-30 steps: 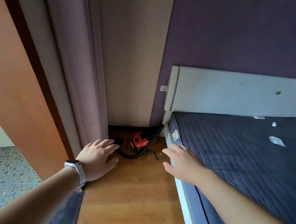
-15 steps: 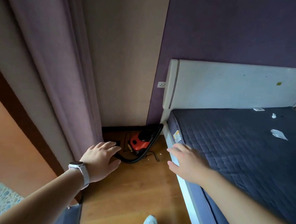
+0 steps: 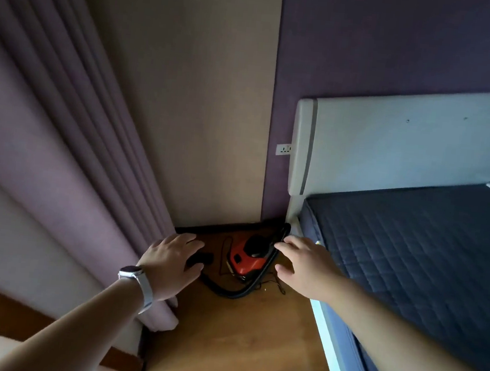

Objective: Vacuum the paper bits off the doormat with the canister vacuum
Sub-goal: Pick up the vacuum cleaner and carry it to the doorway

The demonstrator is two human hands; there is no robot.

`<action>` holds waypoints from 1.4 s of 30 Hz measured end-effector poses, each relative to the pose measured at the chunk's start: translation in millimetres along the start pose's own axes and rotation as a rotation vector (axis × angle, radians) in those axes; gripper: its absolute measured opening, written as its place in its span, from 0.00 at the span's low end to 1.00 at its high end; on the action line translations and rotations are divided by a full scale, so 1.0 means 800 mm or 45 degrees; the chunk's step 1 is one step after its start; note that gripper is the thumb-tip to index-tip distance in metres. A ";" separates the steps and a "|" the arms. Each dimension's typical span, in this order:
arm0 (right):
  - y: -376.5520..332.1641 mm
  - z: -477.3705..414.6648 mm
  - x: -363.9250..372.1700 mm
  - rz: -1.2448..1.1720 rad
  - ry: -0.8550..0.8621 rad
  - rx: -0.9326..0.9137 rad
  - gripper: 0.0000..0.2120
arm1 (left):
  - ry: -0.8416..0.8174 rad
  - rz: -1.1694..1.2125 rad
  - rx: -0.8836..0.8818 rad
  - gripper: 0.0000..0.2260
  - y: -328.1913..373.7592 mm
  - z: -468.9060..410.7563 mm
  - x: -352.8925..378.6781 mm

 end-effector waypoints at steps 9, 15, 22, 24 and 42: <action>0.081 -0.092 0.004 0.004 -0.108 0.032 0.26 | -0.086 0.047 -0.062 0.25 0.002 -0.103 0.018; 0.103 -0.152 0.027 -0.039 -0.168 0.079 0.26 | -0.154 0.136 -0.044 0.25 -0.028 -0.179 0.054; 0.125 -0.229 0.047 -0.057 -0.212 0.225 0.25 | -0.245 0.234 0.096 0.25 -0.062 -0.297 0.115; 0.134 -0.253 0.052 -0.053 -0.216 0.258 0.25 | -0.286 0.266 0.106 0.24 -0.070 -0.330 0.135; 0.291 -0.443 0.308 -0.188 -0.366 0.202 0.22 | -0.379 0.413 -0.034 0.23 -0.056 -0.539 0.411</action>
Point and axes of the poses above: each hand's wrist, its own z-axis away from the middle knuckle, its own x-axis out of the palm, y = z × x, the point moved 7 cm from there along -z, towards the middle knuckle, and after that the axes turned 4 degrees about -z, right-handed, at the moved point
